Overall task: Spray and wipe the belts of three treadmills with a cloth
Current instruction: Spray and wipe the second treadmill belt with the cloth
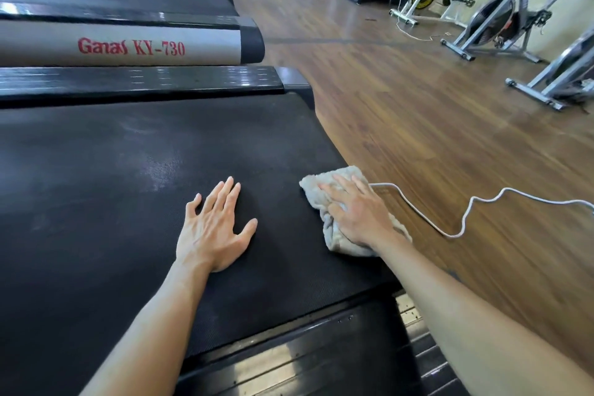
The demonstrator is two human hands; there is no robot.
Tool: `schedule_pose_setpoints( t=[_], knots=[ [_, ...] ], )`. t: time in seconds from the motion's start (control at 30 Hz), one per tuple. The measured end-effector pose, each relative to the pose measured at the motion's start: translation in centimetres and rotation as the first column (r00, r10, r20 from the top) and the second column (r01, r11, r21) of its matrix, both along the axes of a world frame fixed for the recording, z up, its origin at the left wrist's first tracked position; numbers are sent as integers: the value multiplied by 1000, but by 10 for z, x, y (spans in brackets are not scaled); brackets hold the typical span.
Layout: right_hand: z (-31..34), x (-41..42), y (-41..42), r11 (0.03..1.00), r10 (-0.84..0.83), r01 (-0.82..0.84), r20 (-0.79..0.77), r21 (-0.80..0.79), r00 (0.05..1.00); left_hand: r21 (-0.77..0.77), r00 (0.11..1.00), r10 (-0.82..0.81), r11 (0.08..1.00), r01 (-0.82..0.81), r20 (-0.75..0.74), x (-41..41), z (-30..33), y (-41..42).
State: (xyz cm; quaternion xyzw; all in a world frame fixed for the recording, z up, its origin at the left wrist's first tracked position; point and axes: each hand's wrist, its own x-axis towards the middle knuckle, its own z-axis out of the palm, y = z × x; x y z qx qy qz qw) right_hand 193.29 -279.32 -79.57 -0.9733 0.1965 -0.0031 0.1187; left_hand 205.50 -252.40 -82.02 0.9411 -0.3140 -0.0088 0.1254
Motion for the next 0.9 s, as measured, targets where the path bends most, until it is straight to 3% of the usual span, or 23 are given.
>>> schedule_pose_setpoints(
  t=[0.1,0.23,0.37,0.5,0.6,0.7,0.8,0.9],
  knots=[
    [-1,19,12,987,156,-157,-32,-29,987,13,1000,2,1000,-2,-9,-1,2,0],
    [8,-44,30,953,297,-295,-21,68,955,-8,1000,3,1000,-3,-6,-1,4,0],
    [9,-51,12,989,126,-125,-14,77,992,-25,1000,-5,1000,5,-6,-4,5,2],
    [0,40,-3,999,-37,38,-71,16,997,-54,1000,1,999,-1,-4,-6,5,2],
    [0,53,19,989,140,-142,-45,-44,989,-108,999,12,994,-17,-41,1,10,3],
    [11,10,19,947,316,-314,-26,62,948,-169,999,-17,986,12,-30,26,18,-1],
    [9,13,-11,976,211,-210,-20,49,977,-182,999,-26,983,22,-19,65,29,-11],
    [-1,80,-32,999,35,-35,-17,-14,999,-194,999,-6,981,-3,-46,95,32,-22]
  ],
)
